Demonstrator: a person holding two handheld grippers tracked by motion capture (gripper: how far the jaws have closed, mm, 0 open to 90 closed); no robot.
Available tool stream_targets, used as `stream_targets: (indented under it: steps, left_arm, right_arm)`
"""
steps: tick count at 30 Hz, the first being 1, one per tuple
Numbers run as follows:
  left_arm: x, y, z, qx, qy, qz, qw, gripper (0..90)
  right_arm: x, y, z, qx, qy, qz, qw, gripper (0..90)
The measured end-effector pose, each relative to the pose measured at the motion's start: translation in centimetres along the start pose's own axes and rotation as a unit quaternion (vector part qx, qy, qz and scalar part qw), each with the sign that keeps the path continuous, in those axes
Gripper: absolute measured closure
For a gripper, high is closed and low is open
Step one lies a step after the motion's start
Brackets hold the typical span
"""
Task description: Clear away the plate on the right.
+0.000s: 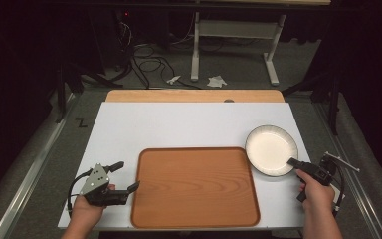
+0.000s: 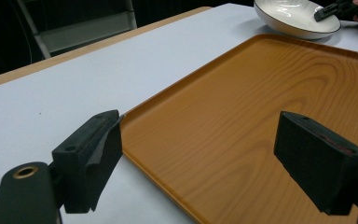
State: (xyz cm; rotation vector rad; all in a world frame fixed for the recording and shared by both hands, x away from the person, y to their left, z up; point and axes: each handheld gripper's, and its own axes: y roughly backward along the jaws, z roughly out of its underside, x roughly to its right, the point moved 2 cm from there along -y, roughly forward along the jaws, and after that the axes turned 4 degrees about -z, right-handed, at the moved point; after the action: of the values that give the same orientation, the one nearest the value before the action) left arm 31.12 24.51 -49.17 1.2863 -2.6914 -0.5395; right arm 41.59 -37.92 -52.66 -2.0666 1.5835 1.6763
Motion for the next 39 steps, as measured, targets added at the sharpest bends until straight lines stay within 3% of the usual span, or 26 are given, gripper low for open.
stream_targets:
  steps: [5,27,39]
  left_arm:
    - [-0.1,0.1,0.0,0.001,0.002,-0.002,1.0,15.9]
    - [-0.1,0.2,-0.1,0.005,0.004,-0.005,1.0,15.9]
    - [-0.2,0.2,-0.1,0.006,0.004,-0.005,1.0,15.9]
  right_arm:
    - [-0.2,0.2,-0.1,0.006,0.007,-0.007,0.9999,85.6]
    - [-0.4,1.5,-0.5,0.02,0.033,0.001,0.9992,85.0]
    - [-1.2,2.0,-0.5,0.023,0.051,-0.018,0.9983,85.0]
